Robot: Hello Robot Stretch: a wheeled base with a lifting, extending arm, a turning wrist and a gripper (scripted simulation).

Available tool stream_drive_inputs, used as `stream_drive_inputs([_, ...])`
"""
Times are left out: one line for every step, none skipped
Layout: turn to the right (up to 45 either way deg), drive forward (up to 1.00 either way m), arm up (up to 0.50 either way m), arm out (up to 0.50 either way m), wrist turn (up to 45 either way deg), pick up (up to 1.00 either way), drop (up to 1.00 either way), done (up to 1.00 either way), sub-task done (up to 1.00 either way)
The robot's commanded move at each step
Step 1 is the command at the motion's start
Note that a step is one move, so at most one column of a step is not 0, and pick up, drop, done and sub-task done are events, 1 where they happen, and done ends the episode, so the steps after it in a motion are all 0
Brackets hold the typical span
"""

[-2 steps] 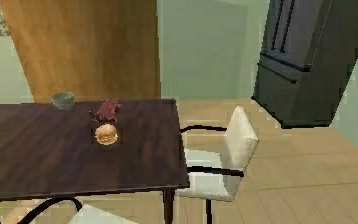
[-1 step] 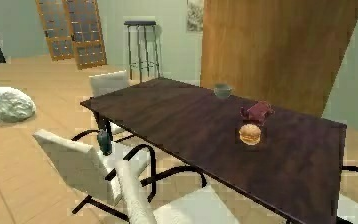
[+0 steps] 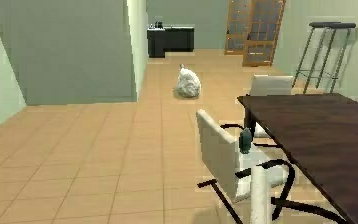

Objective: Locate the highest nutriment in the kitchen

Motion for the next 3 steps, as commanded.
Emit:
stream_drive_inputs([-45.0,0.0,0.0,0.0,0.0,0.0,0.0,0.0,0.0])
stream_drive_inputs([-21.0,0.0,0.0,0.0,0.0,0.0,0.0,0.0,0.0])
stream_drive_inputs([0.0,0.3,0.0,0.0,0.0,0.0,0.0,0.0,0.0])
